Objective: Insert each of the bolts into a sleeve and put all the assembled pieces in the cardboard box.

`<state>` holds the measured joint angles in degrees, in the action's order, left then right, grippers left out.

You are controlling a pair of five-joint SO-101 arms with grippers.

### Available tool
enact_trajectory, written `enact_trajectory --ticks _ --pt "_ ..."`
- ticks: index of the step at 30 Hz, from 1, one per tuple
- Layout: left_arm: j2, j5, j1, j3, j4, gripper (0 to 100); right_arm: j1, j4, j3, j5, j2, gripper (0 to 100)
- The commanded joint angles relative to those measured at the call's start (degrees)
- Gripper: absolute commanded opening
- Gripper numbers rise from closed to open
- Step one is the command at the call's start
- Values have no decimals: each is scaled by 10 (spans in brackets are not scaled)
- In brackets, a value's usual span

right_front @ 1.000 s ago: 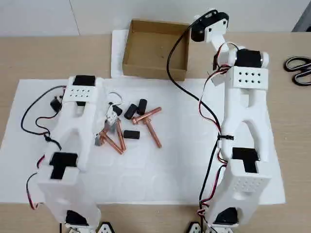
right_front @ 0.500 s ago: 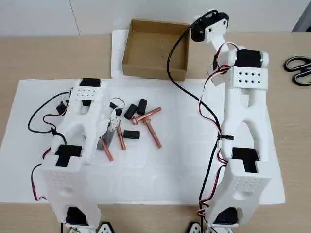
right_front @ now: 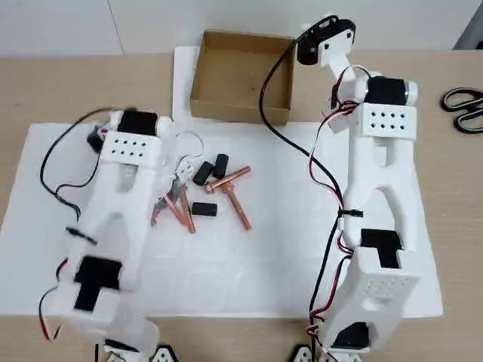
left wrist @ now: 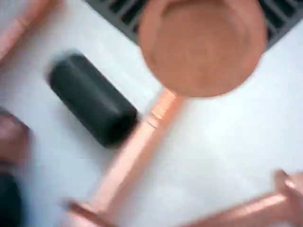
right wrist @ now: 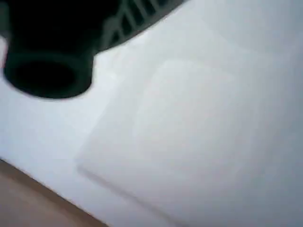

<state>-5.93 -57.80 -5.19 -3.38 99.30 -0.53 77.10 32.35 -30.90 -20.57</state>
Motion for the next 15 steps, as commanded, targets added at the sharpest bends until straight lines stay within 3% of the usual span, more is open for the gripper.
enact_trajectory --ticks 1,7,12,15 --pt "98 15 -8 -63 -14 7 4 11 28 -1 7 4" --pt "178 120 1 -128 -149 7 -7 41 28 82 11 5" --pt "200 230 -5 -128 -293 7 35 103 25 231 36 5" --pt "200 280 -12 -127 -354 7 86 141 25 249 53 5"
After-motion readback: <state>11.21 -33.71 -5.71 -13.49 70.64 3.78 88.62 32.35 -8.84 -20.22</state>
